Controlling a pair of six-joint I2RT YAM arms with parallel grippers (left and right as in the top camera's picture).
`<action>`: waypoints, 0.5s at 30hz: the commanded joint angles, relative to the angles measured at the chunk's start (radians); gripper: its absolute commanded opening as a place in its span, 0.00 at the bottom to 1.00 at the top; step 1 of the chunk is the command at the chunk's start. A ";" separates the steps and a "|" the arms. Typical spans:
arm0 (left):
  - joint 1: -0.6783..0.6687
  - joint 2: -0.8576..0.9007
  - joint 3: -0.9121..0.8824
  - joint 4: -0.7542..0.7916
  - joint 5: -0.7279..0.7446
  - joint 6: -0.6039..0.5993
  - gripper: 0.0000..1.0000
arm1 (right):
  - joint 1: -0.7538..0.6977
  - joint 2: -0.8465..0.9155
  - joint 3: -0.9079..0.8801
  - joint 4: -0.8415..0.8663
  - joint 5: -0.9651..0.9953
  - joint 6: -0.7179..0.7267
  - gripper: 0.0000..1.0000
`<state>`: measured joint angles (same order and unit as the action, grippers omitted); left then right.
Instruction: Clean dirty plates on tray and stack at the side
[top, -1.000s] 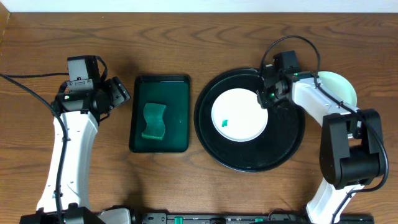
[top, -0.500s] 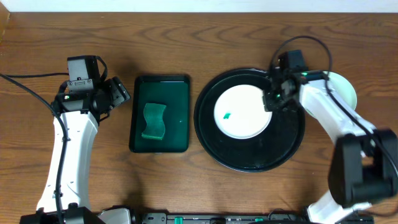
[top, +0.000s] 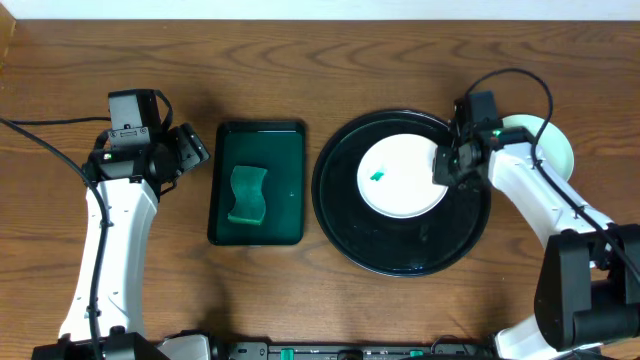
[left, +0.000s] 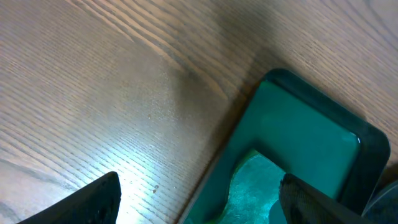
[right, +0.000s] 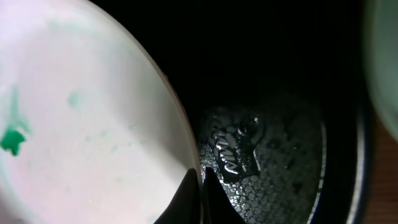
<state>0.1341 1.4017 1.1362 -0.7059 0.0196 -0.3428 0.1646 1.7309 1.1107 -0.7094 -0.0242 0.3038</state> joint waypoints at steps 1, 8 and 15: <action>0.002 0.001 0.013 0.000 -0.010 -0.003 0.82 | -0.006 0.012 -0.039 0.029 -0.029 0.003 0.01; 0.002 0.001 0.013 0.000 -0.010 -0.003 0.82 | -0.006 0.012 -0.079 0.083 -0.037 -0.044 0.01; 0.002 0.001 0.013 0.000 -0.010 -0.003 0.82 | 0.015 0.012 -0.080 0.093 -0.037 -0.049 0.01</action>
<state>0.1341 1.4017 1.1362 -0.7059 0.0193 -0.3428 0.1638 1.7344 1.0374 -0.6163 -0.0494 0.2771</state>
